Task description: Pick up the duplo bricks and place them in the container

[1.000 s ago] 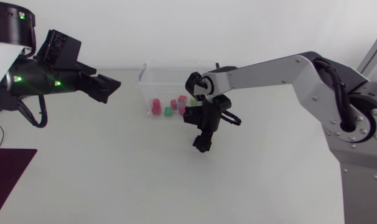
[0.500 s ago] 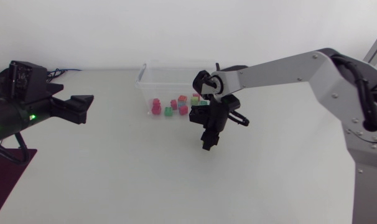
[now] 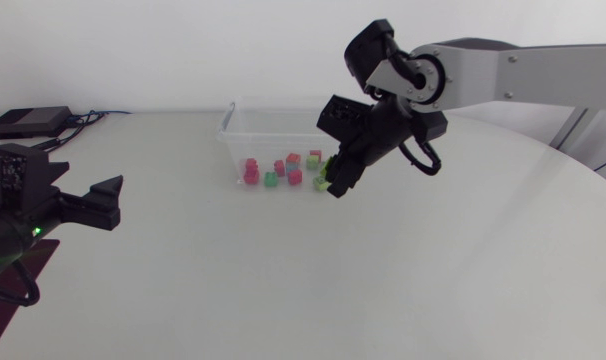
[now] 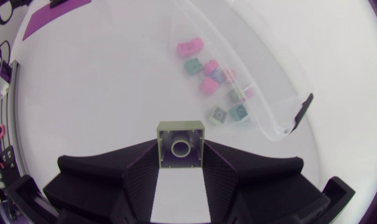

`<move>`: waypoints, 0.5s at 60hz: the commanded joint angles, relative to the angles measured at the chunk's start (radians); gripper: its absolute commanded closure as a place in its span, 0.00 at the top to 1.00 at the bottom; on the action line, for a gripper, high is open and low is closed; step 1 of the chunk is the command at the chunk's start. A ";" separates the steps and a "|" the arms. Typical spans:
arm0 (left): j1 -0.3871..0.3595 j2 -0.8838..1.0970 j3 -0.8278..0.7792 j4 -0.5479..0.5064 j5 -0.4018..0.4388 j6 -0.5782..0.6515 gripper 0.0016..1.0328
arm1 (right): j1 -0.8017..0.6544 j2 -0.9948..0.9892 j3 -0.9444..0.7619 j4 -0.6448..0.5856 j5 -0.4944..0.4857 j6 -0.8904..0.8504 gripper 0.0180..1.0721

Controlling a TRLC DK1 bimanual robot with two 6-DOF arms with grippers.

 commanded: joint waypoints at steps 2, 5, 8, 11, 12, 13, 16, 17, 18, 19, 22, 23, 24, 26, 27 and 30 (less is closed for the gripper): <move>0.013 -0.049 -0.045 0.019 -0.010 0.022 0.96 | -0.004 -0.058 -0.019 0.065 -0.004 0.062 0.20; 0.014 -0.072 -0.065 0.024 -0.010 0.024 0.96 | -0.011 -0.071 -0.011 0.108 -0.004 0.089 0.20; 0.028 -0.114 -0.102 0.050 -0.010 0.007 0.96 | -0.018 -0.077 0.007 0.155 -0.004 0.123 0.20; 0.037 -0.161 -0.139 0.070 -0.010 -0.002 0.96 | -0.027 -0.074 0.015 0.209 -0.004 0.145 0.20; 0.044 -0.172 -0.148 0.074 -0.010 -0.004 0.96 | -0.030 -0.072 0.016 0.223 -0.004 0.149 0.20; 0.047 -0.177 -0.151 0.077 -0.010 -0.005 0.96 | -0.032 -0.071 0.018 0.233 -0.004 0.154 0.20; 0.063 -0.193 -0.168 0.088 -0.010 -0.010 0.96 | -0.040 -0.058 0.027 0.256 -0.004 0.166 0.20; 0.067 -0.198 -0.177 0.091 -0.010 -0.010 0.96 | -0.046 -0.051 0.030 0.279 -0.002 0.174 0.20; 0.067 -0.203 -0.183 0.096 -0.008 -0.008 0.96 | -0.047 -0.046 0.032 0.299 -0.001 0.177 0.20; 0.067 -0.203 -0.185 0.096 -0.008 -0.008 0.96 | -0.047 -0.038 0.036 0.309 0.004 0.178 0.20; 0.077 -0.220 -0.215 0.122 -0.008 -0.008 0.96 | -0.053 -0.014 0.050 0.347 0.018 0.188 0.20; 0.079 -0.223 -0.220 0.127 -0.008 -0.008 0.96 | -0.055 -0.006 0.053 0.365 0.022 0.189 0.20; 0.085 -0.227 -0.231 0.139 -0.007 -0.010 0.96 | -0.057 0.008 0.063 0.384 0.030 0.194 0.20; 0.086 -0.227 -0.240 0.148 -0.005 -0.010 0.96 | -0.061 0.031 0.079 0.399 0.030 0.200 0.20; 0.086 -0.227 -0.241 0.151 -0.005 -0.010 0.96 | -0.064 0.041 0.087 0.407 0.030 0.204 0.20; 0.085 -0.227 -0.249 0.162 -0.005 -0.013 0.96 | -0.076 0.084 0.118 0.445 0.029 0.215 0.20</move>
